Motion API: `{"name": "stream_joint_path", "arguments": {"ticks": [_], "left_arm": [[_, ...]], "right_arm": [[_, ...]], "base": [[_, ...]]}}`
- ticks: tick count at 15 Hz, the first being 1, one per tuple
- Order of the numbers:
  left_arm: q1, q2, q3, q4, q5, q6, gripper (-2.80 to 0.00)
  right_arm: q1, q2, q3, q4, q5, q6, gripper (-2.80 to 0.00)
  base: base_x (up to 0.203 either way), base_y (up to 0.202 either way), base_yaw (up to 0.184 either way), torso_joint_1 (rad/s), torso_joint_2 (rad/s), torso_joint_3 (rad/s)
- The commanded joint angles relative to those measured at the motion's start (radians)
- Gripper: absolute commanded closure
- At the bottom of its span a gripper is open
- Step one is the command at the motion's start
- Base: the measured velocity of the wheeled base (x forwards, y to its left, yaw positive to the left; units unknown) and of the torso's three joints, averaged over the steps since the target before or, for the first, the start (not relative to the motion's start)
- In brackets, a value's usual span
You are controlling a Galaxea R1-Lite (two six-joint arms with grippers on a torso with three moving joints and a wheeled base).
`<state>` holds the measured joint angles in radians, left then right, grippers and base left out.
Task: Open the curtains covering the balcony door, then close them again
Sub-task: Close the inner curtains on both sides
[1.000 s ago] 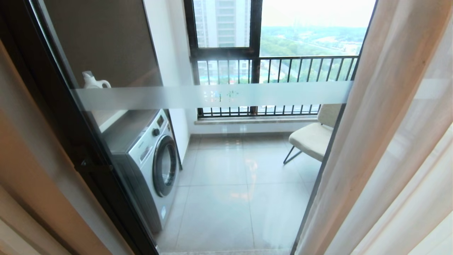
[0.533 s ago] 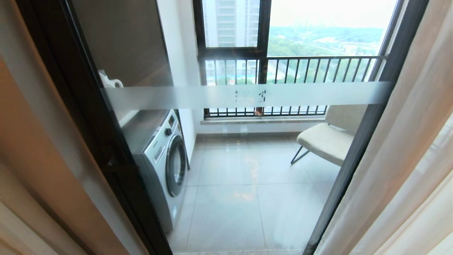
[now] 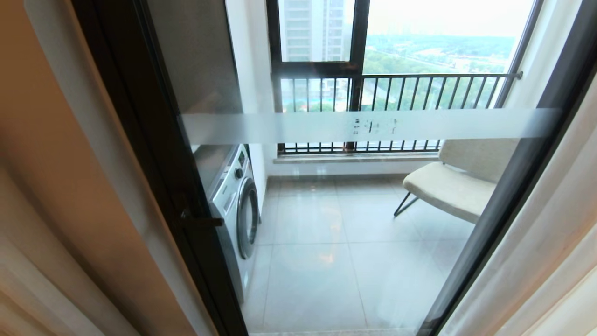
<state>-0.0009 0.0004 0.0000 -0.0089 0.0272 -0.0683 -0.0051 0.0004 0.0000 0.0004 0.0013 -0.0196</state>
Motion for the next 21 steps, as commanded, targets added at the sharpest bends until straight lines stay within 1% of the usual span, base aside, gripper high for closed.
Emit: {"name": "stream_joint_path", "arguments": {"ticks": [1,21], "left_arm": [[0.001,0.000,0.000,0.000,0.000,-0.001,0.00],[0.001,0.000,0.000,-0.002,0.000,-0.002,0.00]], "right_arm": [[0.001,0.000,0.000,0.000,0.000,0.000,0.00],[0.001,0.000,0.000,0.000,0.000,0.000,0.00]], "base": [[0.000,0.000,0.000,0.000,0.00,0.000],[0.000,0.000,0.000,0.000,0.00,0.000]]}}
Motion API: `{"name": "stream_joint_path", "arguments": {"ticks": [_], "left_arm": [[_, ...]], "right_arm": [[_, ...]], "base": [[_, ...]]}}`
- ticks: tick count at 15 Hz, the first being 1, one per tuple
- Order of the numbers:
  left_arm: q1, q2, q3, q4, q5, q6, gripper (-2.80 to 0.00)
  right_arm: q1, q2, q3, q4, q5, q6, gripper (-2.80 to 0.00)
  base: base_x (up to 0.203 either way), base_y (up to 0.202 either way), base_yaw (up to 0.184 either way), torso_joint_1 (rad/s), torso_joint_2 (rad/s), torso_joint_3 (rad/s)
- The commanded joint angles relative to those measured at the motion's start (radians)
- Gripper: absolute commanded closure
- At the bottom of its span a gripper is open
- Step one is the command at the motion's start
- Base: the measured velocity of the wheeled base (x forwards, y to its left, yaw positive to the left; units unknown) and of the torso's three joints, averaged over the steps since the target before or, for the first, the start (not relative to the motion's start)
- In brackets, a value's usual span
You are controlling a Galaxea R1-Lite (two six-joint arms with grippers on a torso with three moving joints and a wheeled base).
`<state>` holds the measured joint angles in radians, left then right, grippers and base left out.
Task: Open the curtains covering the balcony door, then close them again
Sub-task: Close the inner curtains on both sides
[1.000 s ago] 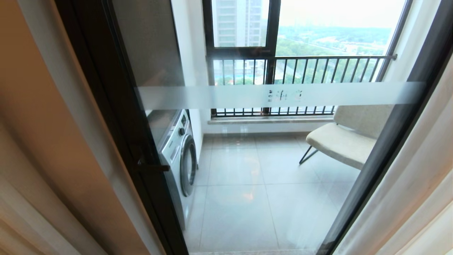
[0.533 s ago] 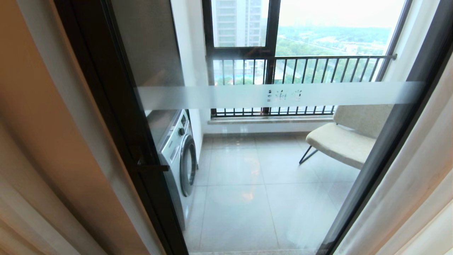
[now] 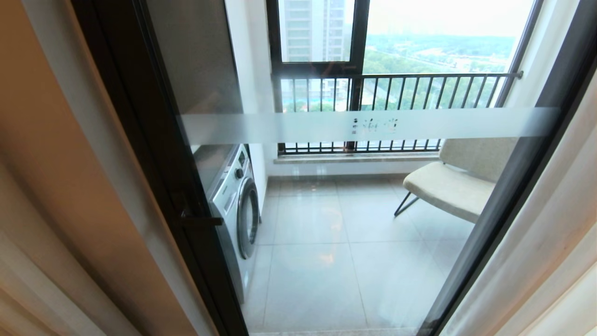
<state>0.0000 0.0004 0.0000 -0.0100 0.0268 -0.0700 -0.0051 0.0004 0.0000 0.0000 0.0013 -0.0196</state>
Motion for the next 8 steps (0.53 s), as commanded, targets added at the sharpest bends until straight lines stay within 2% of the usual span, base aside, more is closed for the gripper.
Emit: {"name": "stream_joint_path", "arguments": {"ticks": [1,8], "left_arm": [[0.000,0.000,0.000,-0.002,0.001,-0.001,0.00],[0.000,0.000,-0.002,-0.002,0.001,0.003,0.00]], "right_arm": [[0.001,0.000,0.000,0.000,0.000,0.000,0.00],[-0.001,0.000,0.000,0.000,0.000,0.000,0.00]], "base": [[0.000,0.000,0.000,0.000,0.00,0.000],[0.000,0.000,0.000,0.000,0.00,0.000]]}}
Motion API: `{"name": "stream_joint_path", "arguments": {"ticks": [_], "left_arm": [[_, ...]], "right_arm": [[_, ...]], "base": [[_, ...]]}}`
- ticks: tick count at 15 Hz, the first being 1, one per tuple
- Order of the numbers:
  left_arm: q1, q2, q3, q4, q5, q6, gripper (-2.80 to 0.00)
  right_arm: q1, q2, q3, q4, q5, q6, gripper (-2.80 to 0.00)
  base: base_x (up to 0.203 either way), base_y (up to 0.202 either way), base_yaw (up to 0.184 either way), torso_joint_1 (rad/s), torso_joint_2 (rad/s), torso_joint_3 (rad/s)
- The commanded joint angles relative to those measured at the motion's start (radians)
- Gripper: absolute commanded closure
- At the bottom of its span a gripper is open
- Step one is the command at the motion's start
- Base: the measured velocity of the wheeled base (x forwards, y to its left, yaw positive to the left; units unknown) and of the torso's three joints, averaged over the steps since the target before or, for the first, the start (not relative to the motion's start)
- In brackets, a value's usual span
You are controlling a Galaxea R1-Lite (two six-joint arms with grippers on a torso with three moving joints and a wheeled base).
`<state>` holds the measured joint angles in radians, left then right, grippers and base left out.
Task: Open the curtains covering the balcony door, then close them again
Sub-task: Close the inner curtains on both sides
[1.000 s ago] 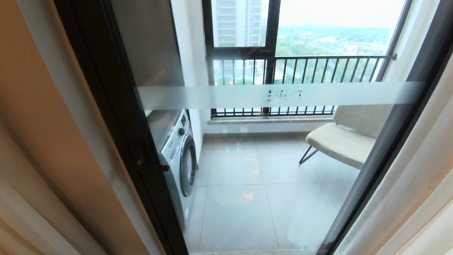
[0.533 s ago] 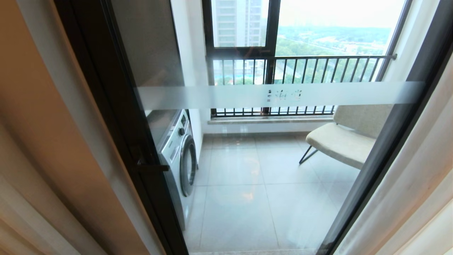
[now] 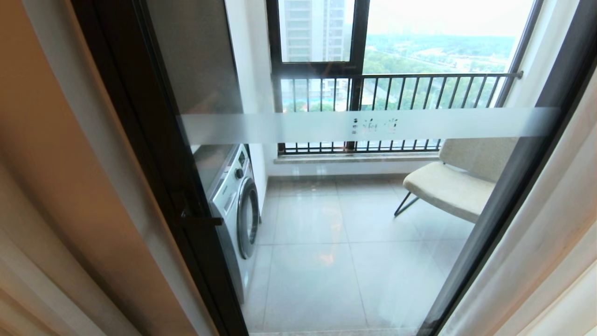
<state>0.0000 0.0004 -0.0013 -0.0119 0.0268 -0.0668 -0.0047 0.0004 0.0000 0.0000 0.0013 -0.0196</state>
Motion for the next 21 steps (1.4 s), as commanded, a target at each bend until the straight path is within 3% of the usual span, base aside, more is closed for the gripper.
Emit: {"name": "stream_joint_path", "arguments": {"ticks": [1,4,10,17,21], "left_arm": [[0.000,0.000,0.001,-0.002,0.001,-0.001,0.00],[0.000,0.000,-0.025,-0.006,0.009,-0.006,0.00],[0.000,0.028,-0.198,0.015,0.026,-0.011,0.00],[0.000,0.334,-0.414,0.017,0.179,-0.010,0.00],[0.001,0.561,-0.545,-0.025,0.326,-0.011,0.00]], "right_arm": [[0.000,0.000,0.000,0.000,0.000,0.000,0.00],[0.000,0.000,0.000,0.000,0.000,0.000,0.00],[0.000,0.000,0.000,0.000,0.000,0.000,0.00],[0.000,0.000,0.000,0.000,0.000,0.000,0.00],[0.000,0.000,0.000,0.000,0.000,0.000,0.00]], "base": [[0.000,0.000,0.000,0.000,0.00,0.000],[0.000,0.000,0.000,0.000,0.00,0.000],[0.000,0.000,0.000,0.000,0.00,0.000],[0.000,0.000,0.000,0.000,0.00,0.000],[0.000,0.000,0.000,0.000,0.00,0.000]]}}
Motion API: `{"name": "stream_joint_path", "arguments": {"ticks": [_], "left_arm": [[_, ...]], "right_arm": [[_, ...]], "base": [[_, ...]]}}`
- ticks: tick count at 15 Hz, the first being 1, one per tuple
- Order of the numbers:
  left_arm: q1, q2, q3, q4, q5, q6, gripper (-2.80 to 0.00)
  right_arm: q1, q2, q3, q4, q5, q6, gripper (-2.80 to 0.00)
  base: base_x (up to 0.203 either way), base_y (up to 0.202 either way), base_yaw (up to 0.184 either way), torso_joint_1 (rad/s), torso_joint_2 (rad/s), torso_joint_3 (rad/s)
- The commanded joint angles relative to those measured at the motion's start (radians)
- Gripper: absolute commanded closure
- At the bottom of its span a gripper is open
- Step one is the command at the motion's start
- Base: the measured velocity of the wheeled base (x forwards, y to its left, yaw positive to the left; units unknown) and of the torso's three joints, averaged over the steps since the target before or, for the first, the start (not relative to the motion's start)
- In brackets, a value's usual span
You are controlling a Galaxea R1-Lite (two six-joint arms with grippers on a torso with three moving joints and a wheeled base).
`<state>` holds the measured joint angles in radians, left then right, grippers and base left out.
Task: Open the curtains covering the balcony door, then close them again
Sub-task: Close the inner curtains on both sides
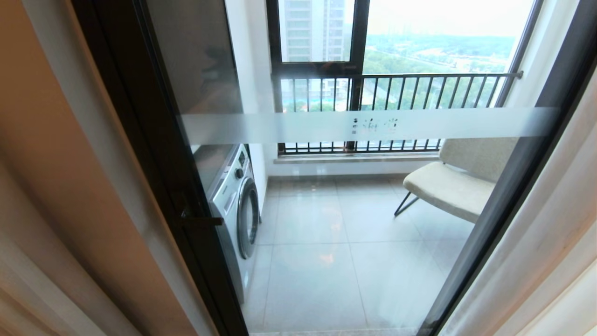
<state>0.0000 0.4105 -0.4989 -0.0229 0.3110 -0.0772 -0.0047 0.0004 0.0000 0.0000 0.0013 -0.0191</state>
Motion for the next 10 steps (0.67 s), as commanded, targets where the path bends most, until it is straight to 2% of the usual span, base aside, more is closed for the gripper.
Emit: {"name": "stream_joint_path", "arguments": {"ticks": [1,3,6,10], "left_arm": [[0.003,0.192,-0.074,-0.026,0.091,-0.001,0.00],[0.004,0.246,-0.119,-0.035,0.221,-0.001,0.00],[0.033,0.307,-0.168,-0.034,0.354,-0.001,0.00],[0.199,0.432,-0.252,-0.035,0.378,0.000,0.00]], "right_arm": [[0.000,0.000,0.000,0.000,0.000,-0.001,0.00],[0.000,0.000,0.000,0.000,0.000,-0.001,0.00],[0.000,0.000,0.000,0.000,0.000,-0.001,0.00],[0.000,0.000,0.000,0.000,0.000,-0.001,0.00]], "base": [[0.000,0.000,0.000,0.000,0.00,0.000],[0.000,0.000,0.000,0.000,0.00,0.000],[0.000,0.000,0.000,0.000,0.00,0.000],[0.000,0.000,0.000,0.000,0.00,0.000]]}}
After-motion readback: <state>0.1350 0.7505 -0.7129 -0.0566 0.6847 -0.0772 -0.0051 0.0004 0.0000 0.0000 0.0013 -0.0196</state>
